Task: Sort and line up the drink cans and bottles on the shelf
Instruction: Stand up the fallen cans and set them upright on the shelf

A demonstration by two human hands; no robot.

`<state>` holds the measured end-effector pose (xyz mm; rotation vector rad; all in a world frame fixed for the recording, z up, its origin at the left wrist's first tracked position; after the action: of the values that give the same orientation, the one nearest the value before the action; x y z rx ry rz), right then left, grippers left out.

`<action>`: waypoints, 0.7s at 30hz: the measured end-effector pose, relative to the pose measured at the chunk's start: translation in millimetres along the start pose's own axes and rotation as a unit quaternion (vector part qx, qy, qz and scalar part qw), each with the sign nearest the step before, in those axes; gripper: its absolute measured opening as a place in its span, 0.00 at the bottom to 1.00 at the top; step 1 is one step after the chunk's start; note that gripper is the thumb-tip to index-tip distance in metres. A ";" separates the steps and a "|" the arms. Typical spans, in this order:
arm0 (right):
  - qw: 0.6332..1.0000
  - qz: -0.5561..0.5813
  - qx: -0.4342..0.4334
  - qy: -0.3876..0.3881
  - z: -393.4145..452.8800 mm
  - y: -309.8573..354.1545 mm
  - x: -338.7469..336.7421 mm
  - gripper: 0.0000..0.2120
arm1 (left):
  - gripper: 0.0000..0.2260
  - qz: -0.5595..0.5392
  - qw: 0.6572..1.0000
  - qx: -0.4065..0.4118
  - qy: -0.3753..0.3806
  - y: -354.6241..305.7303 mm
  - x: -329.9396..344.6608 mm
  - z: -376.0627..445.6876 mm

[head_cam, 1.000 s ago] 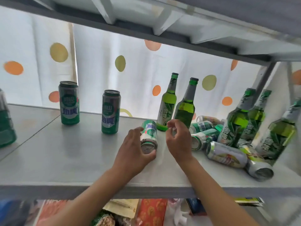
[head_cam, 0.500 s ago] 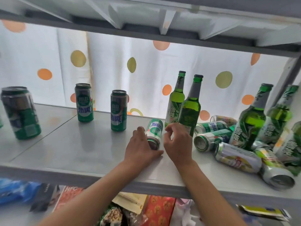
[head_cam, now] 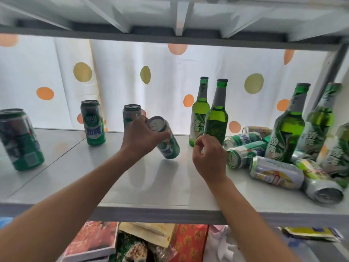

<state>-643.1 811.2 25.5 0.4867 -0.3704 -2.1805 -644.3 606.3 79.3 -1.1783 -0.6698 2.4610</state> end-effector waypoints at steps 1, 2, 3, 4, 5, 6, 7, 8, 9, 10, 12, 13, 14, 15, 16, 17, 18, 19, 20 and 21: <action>1.000 -0.001 0.001 0.001 -0.2 -0.4 -0.1 0.05 | 0.22 0.003 1.000 0.004 -0.004 -4.1 -5.3 7.0; 1.000 -0.002 0.002 0.002 -0.6 -0.7 0.0 0.05 | 0.22 0.011 1.000 0.009 -0.008 -8.8 -10.3 13.6; 1.000 -0.004 0.001 0.003 -0.8 -0.9 0.5 0.05 | 0.24 0.028 0.999 0.014 -0.013 -14.6 -14.6 20.9; 1.000 -0.007 -0.002 0.003 -1.1 -1.1 1.1 0.05 | 0.26 0.054 0.998 0.018 -0.015 -21.5 -18.8 27.9; 1.000 -0.011 -0.003 0.004 -1.3 -1.6 1.8 0.05 | 0.27 0.082 0.996 0.016 -0.012 -28.5 -22.7 34.9; 1.000 -0.015 -0.003 0.004 -1.4 -2.1 2.3 0.06 | 0.29 0.108 0.994 0.009 -0.002 -34.9 -25.9 41.1; 1.000 -0.020 -0.003 0.006 -1.9 -2.5 2.6 0.06 | 0.30 0.128 0.992 0.002 0.011 -40.3 -27.8 46.6; 1.000 -0.025 -0.002 0.010 -2.5 -2.7 2.9 0.07 | 0.31 0.141 0.990 0.002 0.026 -44.8 -28.2 50.8; 0.999 -0.027 0.001 0.017 -3.0 -2.7 3.5 0.07 | 0.31 0.147 0.988 0.006 0.038 -48.3 -27.4 54.3; 0.999 -0.029 0.005 0.028 -3.7 -2.8 4.0 0.07 | 0.30 0.149 0.988 0.008 0.048 -50.5 -25.4 56.4; 0.998 -0.033 0.019 0.049 -3.9 -3.4 5.4 0.05 | 0.28 0.157 0.986 0.002 0.059 -51.9 -21.1 58.7; 0.997 -0.033 0.030 0.063 -4.1 -4.6 6.1 0.04 | 0.28 0.166 0.984 -0.004 0.064 -52.0 -18.9 58.5; 0.995 -0.033 0.045 0.081 -4.3 -6.2 7.0 0.06 | 0.27 0.174 0.982 -0.008 0.071 -51.7 -16.3 57.8; 0.993 -0.033 0.059 0.102 -4.4 -7.6 8.2 0.10 | 0.27 0.178 0.981 -0.003 0.079 -51.2 -13.3 57.3; 0.989 -0.035 0.069 0.125 -4.6 -9.0 9.4 0.15 | 0.27 0.181 0.980 0.008 0.088 -50.6 -9.6 56.8; 0.986 -0.040 0.073 0.147 -5.4 -9.5 10.2 0.18 | 0.27 0.185 0.978 0.021 0.097 -49.9 -5.7 55.9; 0.982 -0.043 0.072 0.167 -6.2 -9.7 11.0 0.21 | 0.28 0.193 0.975 0.033 0.101 -49.3 -2.7 54.5; 0.980 -0.046 0.070 0.183 -6.2 -9.8 11.7 0.22 | 0.28 0.202 0.973 0.042 0.102 -48.9 -0.7 53.7; 0.977 -0.046 0.070 0.195 -6.1 -10.2 12.3 0.24 | 0.29 0.210 0.972 0.047 0.098 -48.5 0.7 53.1; 0.975 -0.045 0.072 0.206 -6.0 -10.4 13.1 0.25 | 0.29 0.215 0.971 0.050 0.092 -48.1 1.1 52.3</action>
<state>-654.7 806.4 13.1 1.0309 -0.2816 -2.0785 -682.0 632.9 133.3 -1.6256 -0.2507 2.6365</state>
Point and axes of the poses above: each hand's wrist, its own z-axis towards the middle knuckle, its own x-axis out of the palm, y = z × x, the point moved 2 cm from there along z, towards the middle knuckle, and after that the axes turned 14 degrees about z, right-handed, at the moved point
